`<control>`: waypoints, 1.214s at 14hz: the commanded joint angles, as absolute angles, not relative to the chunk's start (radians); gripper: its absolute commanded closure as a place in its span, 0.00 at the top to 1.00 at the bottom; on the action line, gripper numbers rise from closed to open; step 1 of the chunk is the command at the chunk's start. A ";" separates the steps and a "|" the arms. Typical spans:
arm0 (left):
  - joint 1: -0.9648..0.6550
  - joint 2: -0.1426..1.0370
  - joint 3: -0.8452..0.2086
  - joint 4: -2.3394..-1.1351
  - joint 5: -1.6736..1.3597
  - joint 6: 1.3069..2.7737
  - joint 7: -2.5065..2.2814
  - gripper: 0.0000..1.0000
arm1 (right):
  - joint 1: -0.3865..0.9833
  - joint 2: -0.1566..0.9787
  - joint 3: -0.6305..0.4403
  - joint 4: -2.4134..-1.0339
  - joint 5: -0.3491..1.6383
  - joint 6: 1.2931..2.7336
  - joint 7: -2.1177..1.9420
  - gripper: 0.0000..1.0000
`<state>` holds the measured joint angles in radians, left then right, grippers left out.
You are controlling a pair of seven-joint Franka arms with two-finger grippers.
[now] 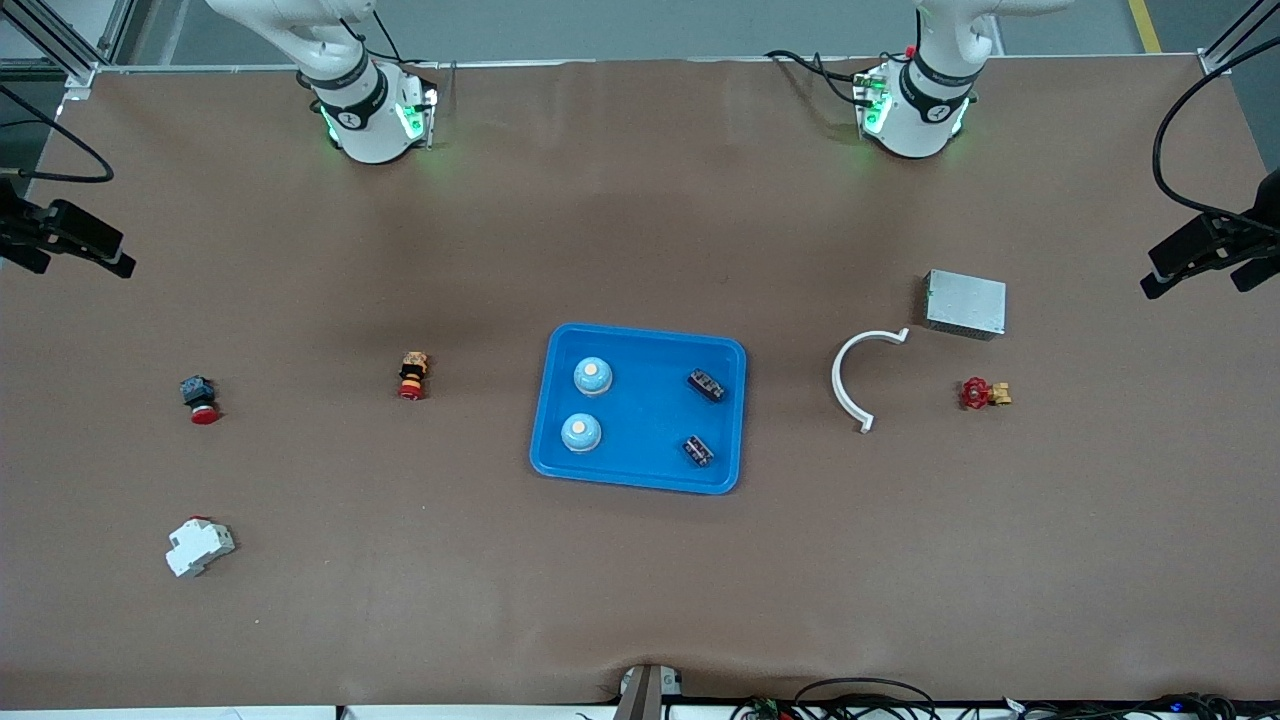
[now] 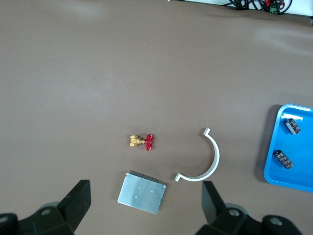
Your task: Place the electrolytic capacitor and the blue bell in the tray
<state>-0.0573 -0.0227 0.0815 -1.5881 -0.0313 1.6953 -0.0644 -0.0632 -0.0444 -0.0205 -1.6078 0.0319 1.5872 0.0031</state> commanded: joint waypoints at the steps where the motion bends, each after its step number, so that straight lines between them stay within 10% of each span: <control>1: -0.054 -0.026 0.081 -1.565 -0.040 1.686 -0.074 1.00 | -0.064 -0.074 -0.015 -1.634 0.017 1.595 -0.008 1.00; 17: -0.068 0.023 0.034 -1.534 0.052 1.594 -0.069 1.00 | -0.063 -0.083 -0.021 -1.628 0.000 1.583 -0.009 1.00</control>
<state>-0.0761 0.0187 0.0357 -1.5550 0.0402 1.6320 -0.0665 -0.0610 -0.0576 -0.0214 -1.6077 -0.0050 1.5868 -0.0046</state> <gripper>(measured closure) 0.000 0.000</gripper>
